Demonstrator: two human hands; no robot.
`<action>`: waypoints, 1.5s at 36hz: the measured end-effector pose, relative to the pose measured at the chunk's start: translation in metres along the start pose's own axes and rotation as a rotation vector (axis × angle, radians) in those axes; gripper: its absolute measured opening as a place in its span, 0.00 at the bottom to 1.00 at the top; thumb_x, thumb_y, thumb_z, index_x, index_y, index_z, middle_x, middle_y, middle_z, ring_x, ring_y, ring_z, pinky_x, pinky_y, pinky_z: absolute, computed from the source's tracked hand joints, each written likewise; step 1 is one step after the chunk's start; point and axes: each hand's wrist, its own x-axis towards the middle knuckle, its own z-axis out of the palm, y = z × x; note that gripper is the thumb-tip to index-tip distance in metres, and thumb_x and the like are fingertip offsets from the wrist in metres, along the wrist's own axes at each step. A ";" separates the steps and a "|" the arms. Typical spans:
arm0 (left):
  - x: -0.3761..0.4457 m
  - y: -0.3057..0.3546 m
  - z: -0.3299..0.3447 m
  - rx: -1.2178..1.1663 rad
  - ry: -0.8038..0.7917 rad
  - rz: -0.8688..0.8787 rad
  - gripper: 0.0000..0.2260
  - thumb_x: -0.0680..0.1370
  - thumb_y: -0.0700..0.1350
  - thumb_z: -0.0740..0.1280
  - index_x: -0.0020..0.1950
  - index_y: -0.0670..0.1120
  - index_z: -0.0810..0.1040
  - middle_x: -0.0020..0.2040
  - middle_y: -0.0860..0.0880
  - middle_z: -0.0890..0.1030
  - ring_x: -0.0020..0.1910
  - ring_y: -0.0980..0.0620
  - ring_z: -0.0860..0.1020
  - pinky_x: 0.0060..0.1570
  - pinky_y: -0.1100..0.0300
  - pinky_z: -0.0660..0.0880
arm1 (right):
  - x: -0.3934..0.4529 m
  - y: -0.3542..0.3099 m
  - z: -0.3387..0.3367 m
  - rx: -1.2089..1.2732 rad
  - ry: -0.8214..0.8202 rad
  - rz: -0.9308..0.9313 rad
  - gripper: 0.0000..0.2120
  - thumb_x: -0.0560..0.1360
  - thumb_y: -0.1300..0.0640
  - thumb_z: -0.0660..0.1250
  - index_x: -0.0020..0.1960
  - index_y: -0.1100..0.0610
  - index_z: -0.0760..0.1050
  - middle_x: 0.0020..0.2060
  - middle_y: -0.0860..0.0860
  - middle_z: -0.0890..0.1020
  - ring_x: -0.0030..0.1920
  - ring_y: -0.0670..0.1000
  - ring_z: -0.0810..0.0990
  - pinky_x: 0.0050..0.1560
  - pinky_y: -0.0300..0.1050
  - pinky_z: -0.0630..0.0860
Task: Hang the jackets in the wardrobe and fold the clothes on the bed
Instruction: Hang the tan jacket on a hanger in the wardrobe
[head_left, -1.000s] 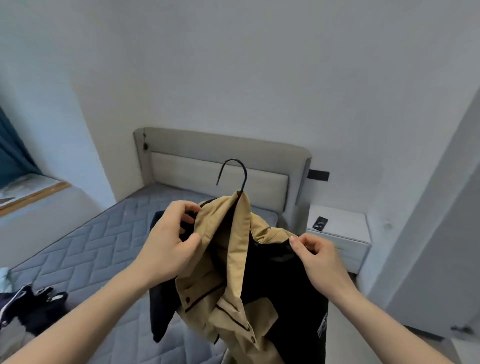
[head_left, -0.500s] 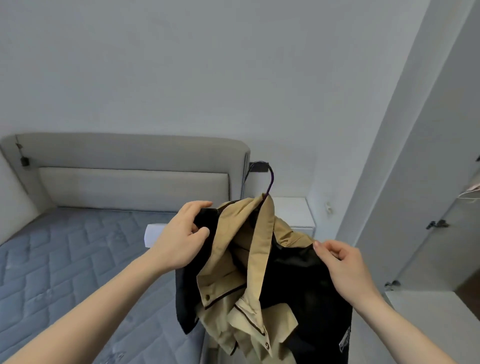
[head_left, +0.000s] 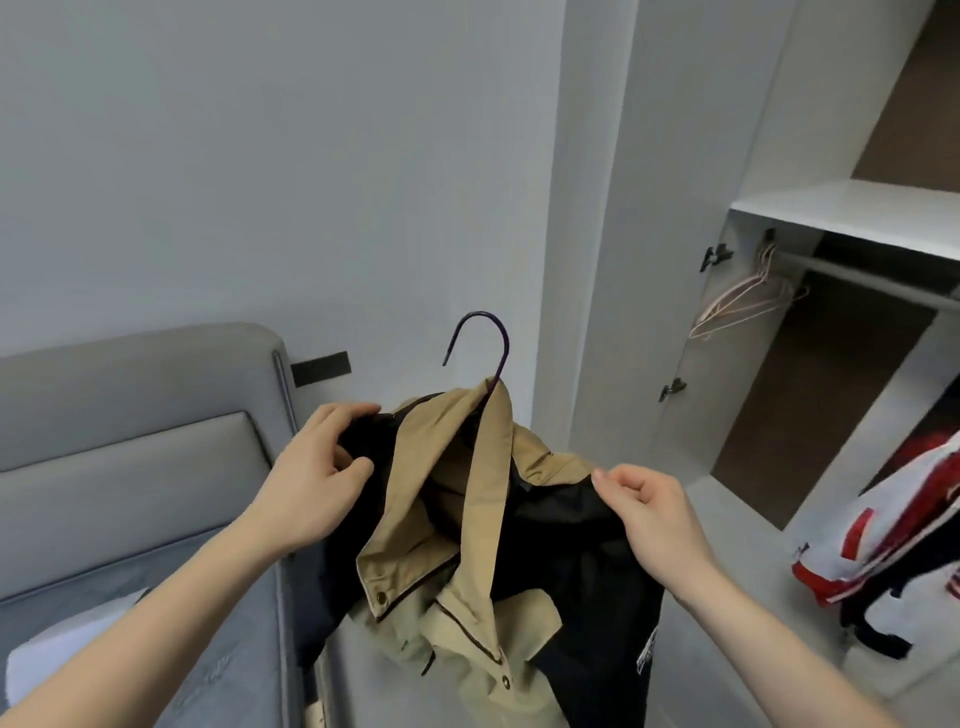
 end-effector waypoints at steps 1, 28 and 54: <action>0.015 0.002 0.007 -0.003 -0.006 0.006 0.24 0.74 0.36 0.66 0.66 0.58 0.74 0.59 0.65 0.72 0.41 0.58 0.80 0.46 0.60 0.74 | 0.012 0.006 -0.006 -0.012 0.011 0.007 0.24 0.81 0.46 0.66 0.33 0.57 0.64 0.28 0.49 0.64 0.31 0.48 0.64 0.38 0.48 0.61; 0.371 0.081 0.269 -0.114 -0.590 0.307 0.09 0.79 0.47 0.70 0.49 0.63 0.83 0.37 0.60 0.85 0.39 0.63 0.82 0.43 0.62 0.77 | 0.170 0.107 -0.162 -0.171 0.471 0.300 0.19 0.81 0.49 0.67 0.32 0.45 0.80 0.27 0.42 0.77 0.31 0.41 0.77 0.43 0.35 0.70; 0.481 0.309 0.509 -0.200 -1.134 0.812 0.22 0.79 0.38 0.68 0.69 0.57 0.75 0.59 0.62 0.77 0.54 0.62 0.77 0.46 0.71 0.71 | 0.159 0.140 -0.218 -0.045 1.208 0.794 0.25 0.80 0.45 0.67 0.32 0.55 0.59 0.26 0.48 0.64 0.28 0.47 0.65 0.36 0.46 0.62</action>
